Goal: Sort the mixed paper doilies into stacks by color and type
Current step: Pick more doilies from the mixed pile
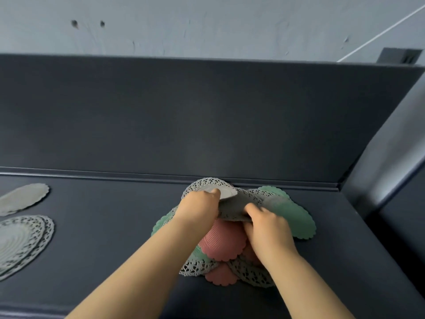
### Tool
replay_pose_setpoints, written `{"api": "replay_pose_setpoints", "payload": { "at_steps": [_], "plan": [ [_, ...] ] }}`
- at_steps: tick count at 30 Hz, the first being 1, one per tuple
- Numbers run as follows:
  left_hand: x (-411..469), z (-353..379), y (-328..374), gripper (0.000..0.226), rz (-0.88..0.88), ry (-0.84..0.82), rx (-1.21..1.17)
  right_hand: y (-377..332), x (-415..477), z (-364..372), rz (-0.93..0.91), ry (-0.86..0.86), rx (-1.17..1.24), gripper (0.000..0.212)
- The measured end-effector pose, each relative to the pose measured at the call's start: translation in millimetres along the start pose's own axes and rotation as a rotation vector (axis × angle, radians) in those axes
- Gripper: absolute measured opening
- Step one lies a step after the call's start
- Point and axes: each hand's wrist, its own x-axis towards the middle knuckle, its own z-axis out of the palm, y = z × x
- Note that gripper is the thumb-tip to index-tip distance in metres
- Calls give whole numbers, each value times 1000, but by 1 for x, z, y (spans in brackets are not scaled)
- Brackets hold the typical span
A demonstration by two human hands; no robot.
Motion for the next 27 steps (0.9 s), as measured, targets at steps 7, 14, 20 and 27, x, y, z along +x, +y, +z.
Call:
{"api": "replay_pose_setpoints", "payload": {
  "at_steps": [7,14,20,27],
  "plan": [
    [-34,-25,-45,15,-164,341,-302,-5,2,-8,-69,169,76,25],
    [-102,-34,-127,9,-359,601,-629,-109,1,-19,-66,516,569,40],
    [-165,-41,-245,13,-513,745,-528,-241,1,28,-195,336,700,30],
    [-236,-31,-375,18,-632,743,-545,-381,-2,83,-458,110,624,40]
  ]
}}
